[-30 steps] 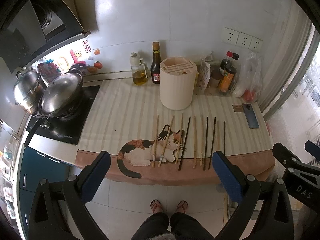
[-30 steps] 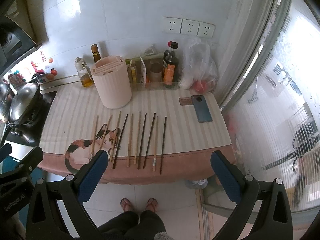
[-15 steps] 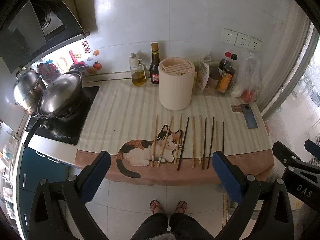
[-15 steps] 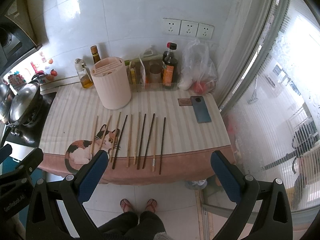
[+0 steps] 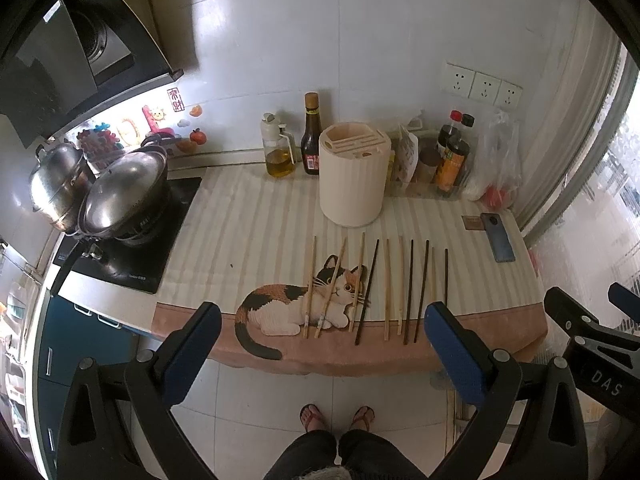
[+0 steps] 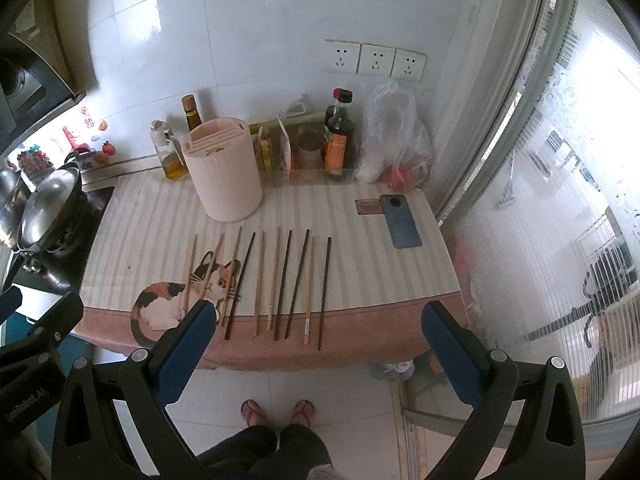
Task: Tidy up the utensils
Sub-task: 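Lower the left tool to a light wooden chopstick while the right tool lowers to another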
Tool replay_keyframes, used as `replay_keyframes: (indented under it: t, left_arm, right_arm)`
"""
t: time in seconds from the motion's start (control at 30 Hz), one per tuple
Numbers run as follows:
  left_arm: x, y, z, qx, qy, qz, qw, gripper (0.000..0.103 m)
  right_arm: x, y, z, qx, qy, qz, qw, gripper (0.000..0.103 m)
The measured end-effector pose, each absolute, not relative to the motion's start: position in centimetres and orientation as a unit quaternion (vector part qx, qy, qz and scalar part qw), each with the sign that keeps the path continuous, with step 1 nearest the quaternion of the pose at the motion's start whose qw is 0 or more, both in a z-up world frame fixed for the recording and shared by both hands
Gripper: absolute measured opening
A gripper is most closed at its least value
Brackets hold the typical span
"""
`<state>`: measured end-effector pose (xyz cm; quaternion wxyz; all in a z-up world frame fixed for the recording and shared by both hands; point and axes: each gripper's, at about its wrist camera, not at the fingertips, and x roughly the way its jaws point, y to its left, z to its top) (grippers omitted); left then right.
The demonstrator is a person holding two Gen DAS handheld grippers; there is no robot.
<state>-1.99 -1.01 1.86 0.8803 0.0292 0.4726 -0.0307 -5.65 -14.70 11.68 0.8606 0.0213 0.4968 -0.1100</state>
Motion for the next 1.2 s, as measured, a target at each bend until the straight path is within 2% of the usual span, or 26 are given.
replay_keyframes:
  t: [0.3,0.43,0.6,0.73,0.83,1.03,1.2]
  left_arm:
    - [-1.2,-0.6,1.9,0.042,0.451,-0.007,0.891,0.103]
    - [1.0,0.0,0.2,0.047,0.439,0.023,0.897,0.103]
    - [3.8,0.7,-4.0,0.062,0.454,0.063,0.886,0.103]
    - [6.1,1.0,-8.0,0.059,0.481,0.074,0.872,0.103]
    - [7.3,0.6,-10.9,0.071,0.498,0.077,0.861,0.103]
    - [10.7,0.2,-16.9,0.081,0.546,0.066,0.831,0.103]
    - [13.7,0.1,-21.2,0.088,0.583,0.044,0.807,0.103]
  right_arm:
    - [-5.3,-15.6,12.1,0.038,0.489,-0.105,0.865,0.103]
    - [-4.6,-16.6,10.6,0.062,0.473,-0.093,0.874,0.103]
    - [-1.7,-18.2,6.0,0.077,0.496,-0.092,0.86,0.102]
    - [0.8,-19.3,1.3,0.076,0.528,-0.092,0.841,0.086]
    - [2.2,-20.2,-2.1,0.078,0.548,-0.09,0.828,0.079]
    - [5.9,-20.8,-8.6,0.085,0.582,-0.08,0.804,0.068]
    - [8.6,-19.9,-12.7,0.096,0.609,-0.074,0.784,0.062]
